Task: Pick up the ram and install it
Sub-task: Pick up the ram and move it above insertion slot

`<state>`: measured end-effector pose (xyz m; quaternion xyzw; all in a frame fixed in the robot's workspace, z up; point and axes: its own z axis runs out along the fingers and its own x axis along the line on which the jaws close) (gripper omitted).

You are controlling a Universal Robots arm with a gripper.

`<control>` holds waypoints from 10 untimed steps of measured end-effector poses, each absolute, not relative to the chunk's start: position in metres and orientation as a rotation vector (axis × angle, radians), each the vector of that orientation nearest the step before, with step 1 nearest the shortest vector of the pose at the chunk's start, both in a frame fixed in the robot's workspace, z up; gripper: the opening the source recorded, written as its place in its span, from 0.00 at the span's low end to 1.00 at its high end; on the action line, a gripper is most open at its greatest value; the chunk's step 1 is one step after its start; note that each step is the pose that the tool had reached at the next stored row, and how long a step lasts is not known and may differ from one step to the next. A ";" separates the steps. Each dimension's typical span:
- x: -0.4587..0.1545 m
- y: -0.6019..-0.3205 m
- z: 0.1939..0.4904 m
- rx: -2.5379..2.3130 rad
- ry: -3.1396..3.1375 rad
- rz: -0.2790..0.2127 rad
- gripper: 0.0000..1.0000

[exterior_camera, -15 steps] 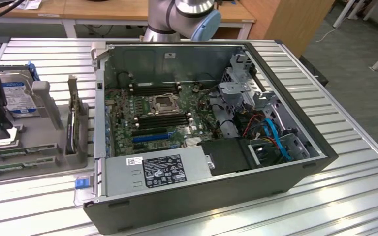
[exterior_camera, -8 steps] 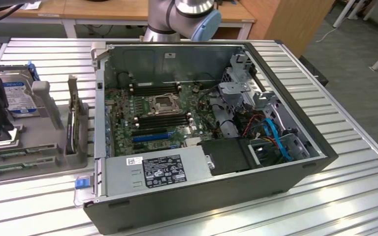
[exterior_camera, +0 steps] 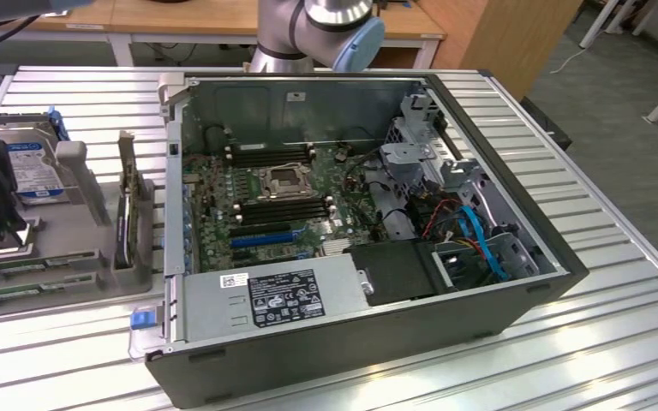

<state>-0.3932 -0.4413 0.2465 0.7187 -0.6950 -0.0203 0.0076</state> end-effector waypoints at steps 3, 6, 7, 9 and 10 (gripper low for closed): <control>-0.393 -0.441 0.244 2.247 -2.173 -0.063 0.30; -0.393 -0.441 0.243 2.247 -2.173 -0.063 0.30; -0.393 -0.441 0.243 2.247 -2.173 -0.063 0.30; -0.393 -0.441 0.243 2.247 -2.173 -0.063 0.30; -0.393 -0.441 0.243 2.247 -2.173 -0.063 0.30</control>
